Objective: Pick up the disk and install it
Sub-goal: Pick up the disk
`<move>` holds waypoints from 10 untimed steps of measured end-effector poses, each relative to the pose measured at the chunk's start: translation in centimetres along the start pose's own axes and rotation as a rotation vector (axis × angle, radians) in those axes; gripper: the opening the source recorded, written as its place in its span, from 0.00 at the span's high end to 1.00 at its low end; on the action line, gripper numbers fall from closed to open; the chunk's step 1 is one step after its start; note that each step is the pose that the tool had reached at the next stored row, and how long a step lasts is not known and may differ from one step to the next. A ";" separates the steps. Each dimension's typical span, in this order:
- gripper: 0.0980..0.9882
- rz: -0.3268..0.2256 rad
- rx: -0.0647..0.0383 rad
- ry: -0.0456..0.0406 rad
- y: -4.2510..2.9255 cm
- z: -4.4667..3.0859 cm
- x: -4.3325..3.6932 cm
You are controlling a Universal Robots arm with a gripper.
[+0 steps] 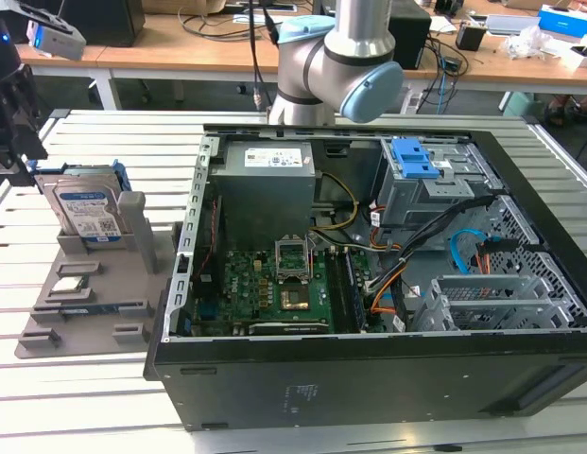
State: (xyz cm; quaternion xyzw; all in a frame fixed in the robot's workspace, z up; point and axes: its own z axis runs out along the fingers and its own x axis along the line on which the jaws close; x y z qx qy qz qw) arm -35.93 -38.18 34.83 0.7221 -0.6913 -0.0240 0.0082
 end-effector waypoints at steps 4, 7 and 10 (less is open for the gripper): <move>0.50 0.000 0.000 0.0002 -0.80 0.80 -1.37; 0.50 0.000 0.000 0.0003 -1.16 1.56 -1.83; 0.50 0.000 0.000 0.0004 -1.44 2.34 -2.10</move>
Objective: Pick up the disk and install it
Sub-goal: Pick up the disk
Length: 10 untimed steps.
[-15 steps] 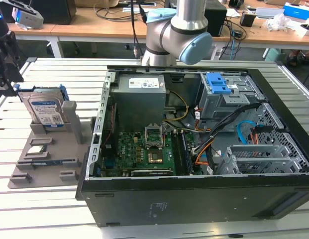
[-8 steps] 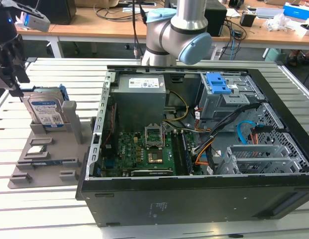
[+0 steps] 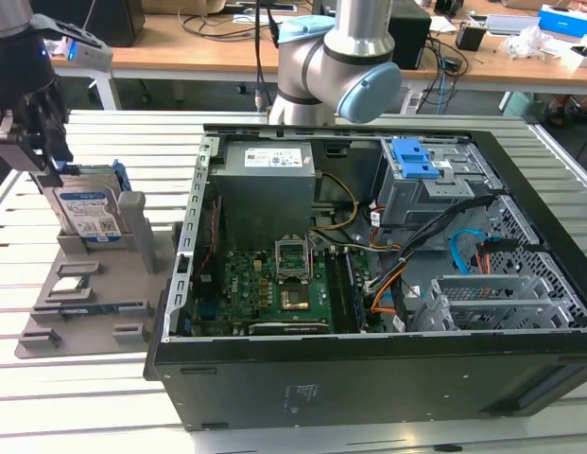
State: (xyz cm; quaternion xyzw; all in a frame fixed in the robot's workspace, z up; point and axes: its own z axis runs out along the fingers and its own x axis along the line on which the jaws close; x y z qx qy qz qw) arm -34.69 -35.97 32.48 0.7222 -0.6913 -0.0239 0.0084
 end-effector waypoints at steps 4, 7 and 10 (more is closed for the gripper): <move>0.50 0.000 0.000 0.0005 -0.26 0.87 -0.03; 0.50 0.000 0.000 0.0013 -0.78 1.65 -0.17; 0.50 0.000 0.000 0.0014 -1.07 2.23 -0.31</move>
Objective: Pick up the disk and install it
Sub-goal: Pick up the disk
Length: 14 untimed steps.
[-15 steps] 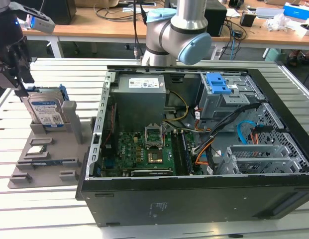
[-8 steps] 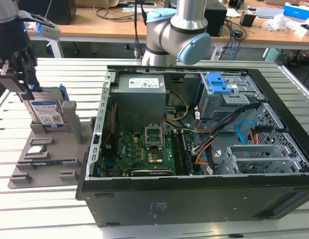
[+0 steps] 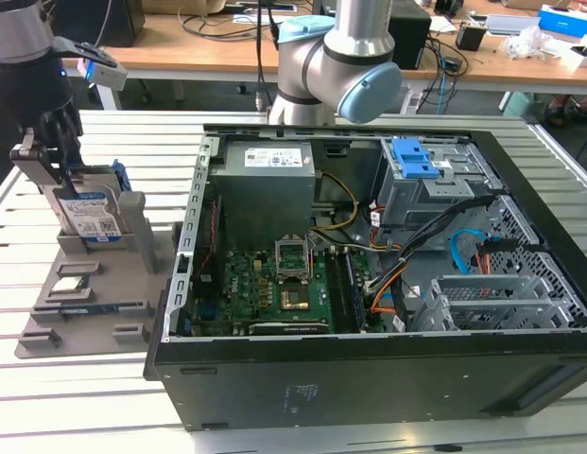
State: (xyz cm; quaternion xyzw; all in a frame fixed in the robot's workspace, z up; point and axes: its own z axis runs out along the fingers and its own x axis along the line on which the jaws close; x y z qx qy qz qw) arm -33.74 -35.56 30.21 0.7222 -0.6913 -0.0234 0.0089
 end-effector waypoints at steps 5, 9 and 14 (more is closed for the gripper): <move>0.50 0.000 0.000 0.0002 -0.32 1.10 -0.24; 0.50 0.000 0.000 0.0018 -0.33 1.29 -0.24; 0.67 0.000 0.000 0.0026 -0.33 1.30 -0.24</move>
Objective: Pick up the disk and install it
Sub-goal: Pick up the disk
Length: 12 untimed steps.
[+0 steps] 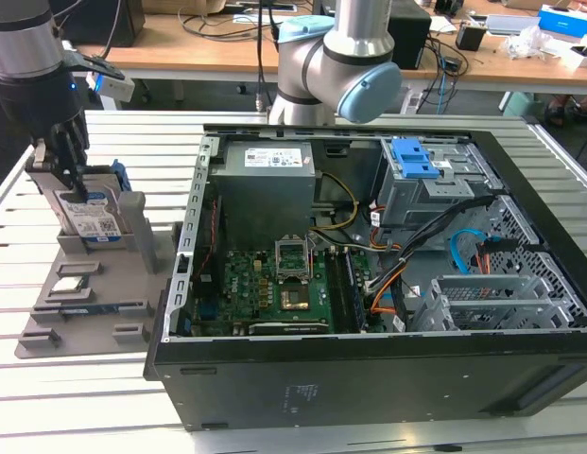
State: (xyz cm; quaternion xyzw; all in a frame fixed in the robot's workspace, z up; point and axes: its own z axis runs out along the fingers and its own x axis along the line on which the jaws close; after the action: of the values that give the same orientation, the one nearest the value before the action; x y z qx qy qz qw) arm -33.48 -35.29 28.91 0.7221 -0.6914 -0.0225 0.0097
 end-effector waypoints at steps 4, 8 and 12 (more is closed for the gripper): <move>0.70 0.000 0.000 0.0007 0.00 0.00 0.00; 0.70 0.000 0.000 0.0017 0.00 0.00 0.00; 0.70 0.000 0.000 0.0024 0.00 -0.01 0.00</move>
State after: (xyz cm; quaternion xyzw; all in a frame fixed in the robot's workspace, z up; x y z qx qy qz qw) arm -33.48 -35.29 28.91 0.7221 -0.6914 -0.0217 0.0106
